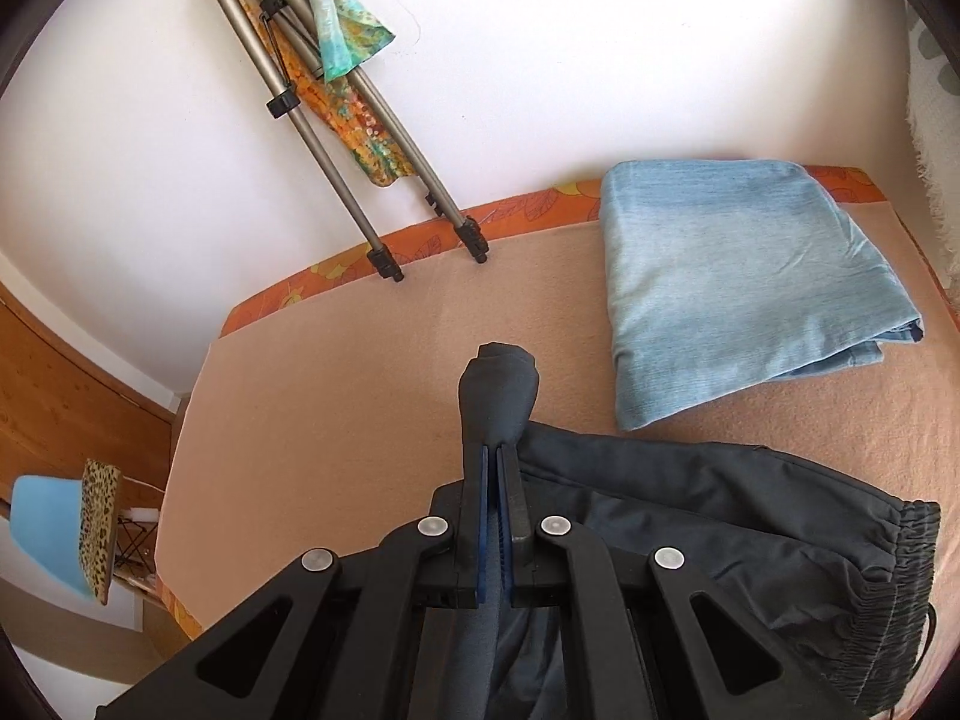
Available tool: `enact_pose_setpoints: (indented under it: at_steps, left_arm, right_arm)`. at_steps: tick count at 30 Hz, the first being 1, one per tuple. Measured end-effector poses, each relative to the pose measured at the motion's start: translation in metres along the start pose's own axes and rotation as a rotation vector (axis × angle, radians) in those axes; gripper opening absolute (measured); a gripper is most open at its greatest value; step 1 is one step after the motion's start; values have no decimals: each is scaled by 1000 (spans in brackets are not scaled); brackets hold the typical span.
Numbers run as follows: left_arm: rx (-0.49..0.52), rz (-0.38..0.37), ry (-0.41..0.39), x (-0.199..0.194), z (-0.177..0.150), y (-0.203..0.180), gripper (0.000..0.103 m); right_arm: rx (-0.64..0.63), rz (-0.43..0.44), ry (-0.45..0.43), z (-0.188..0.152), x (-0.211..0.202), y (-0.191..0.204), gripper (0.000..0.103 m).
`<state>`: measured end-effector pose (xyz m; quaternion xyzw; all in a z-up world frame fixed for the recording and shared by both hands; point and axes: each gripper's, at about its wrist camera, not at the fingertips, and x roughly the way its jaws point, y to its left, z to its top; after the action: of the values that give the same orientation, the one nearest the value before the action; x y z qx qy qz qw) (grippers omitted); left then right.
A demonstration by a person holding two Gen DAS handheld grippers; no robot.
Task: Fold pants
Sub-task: 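Lift the held pants with both tools and fold them over onto themselves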
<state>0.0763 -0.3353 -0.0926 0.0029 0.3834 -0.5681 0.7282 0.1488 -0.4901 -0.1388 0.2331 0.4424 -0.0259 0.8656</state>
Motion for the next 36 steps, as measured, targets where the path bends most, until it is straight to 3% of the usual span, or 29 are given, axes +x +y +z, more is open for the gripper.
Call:
enact_pose_setpoints:
  at_steps: [10,21,27,33,36]
  left_arm:
    - [72,-131,67,75,14,-71,6]
    - [108,-200,141,149,18,-115,6]
    - [106,-210,175,180,20,-119,6]
    - [128,-189,202,184,15,-116,6]
    - [129,-184,213,180,22,-116,10]
  right_arm:
    - [104,-67,-62,-9,-66,-115,0]
    - [217,-139,-75,-28,-90,-221,0]
    - [255,-177,-57,-31,-79,-258,0]
    - [261,-182,-37,-40,-66,-271,1]
    - [249,-195,-53,-42,-70,-271,11]
